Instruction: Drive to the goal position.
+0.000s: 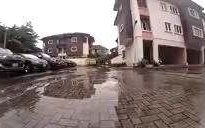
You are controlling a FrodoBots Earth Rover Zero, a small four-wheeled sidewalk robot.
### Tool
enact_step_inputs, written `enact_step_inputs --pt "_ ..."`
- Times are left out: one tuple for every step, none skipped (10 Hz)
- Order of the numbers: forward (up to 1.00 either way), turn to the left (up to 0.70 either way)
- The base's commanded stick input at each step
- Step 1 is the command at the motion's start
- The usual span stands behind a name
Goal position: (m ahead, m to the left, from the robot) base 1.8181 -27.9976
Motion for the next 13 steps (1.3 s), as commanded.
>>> enact_step_inputs --pt "0.50 0.00" --pt "0.50 0.00" --pt "0.50 0.00" --pt "0.50 0.00" --pt "0.50 0.00" --pt "0.46 0.00" --pt "0.42 0.00" --pt "0.38 0.00" --pt "0.38 0.00" --pt "0.41 0.00" --pt "0.39 0.00" --pt "0.37 0.00" --pt "0.35 0.00"
